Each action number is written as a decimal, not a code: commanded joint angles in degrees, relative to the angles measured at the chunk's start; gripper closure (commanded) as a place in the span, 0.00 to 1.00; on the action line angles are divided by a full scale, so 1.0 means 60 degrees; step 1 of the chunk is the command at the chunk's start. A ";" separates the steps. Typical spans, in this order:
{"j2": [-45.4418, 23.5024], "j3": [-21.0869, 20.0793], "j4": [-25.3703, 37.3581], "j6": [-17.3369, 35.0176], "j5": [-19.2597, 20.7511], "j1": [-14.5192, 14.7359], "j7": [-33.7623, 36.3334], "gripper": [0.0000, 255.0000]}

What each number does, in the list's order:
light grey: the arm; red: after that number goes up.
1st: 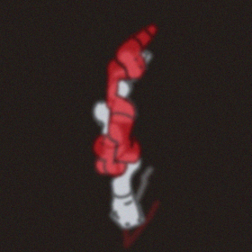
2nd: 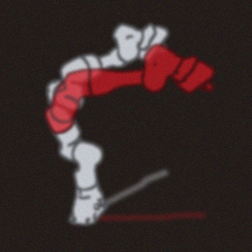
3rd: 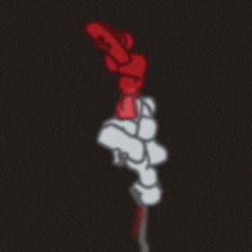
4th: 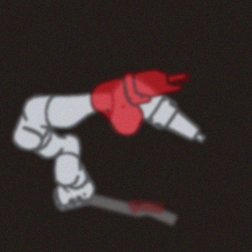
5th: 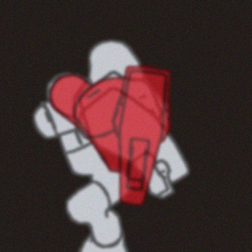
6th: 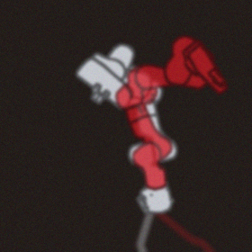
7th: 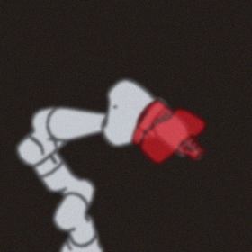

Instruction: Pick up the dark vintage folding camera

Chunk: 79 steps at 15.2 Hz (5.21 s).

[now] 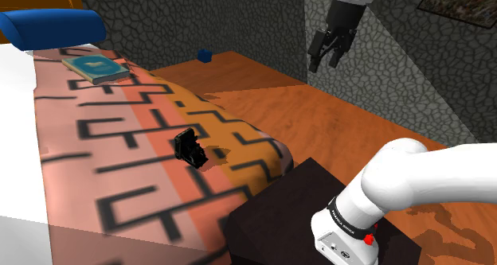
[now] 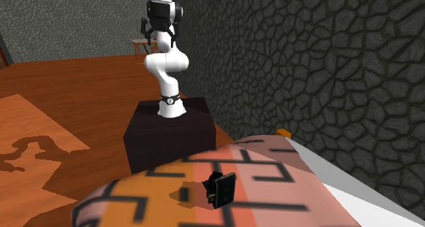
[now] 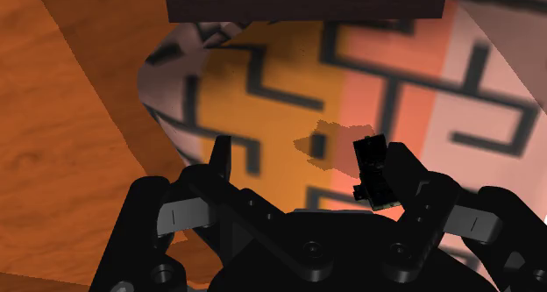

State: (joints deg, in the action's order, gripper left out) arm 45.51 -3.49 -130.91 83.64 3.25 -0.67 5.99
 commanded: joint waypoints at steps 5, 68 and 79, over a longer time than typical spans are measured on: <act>-0.0601 -0.0279 -0.0660 0.1181 -0.0238 0.0061 0.0425 0.00; -1.3847 -0.1366 0.3693 0.9284 0.1296 0.1222 0.4735 1.00; -1.2811 -0.1590 0.3519 0.8433 0.1024 0.1058 0.4570 1.00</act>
State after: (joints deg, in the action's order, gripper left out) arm -31.75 -12.94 -109.69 134.49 9.49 5.72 33.45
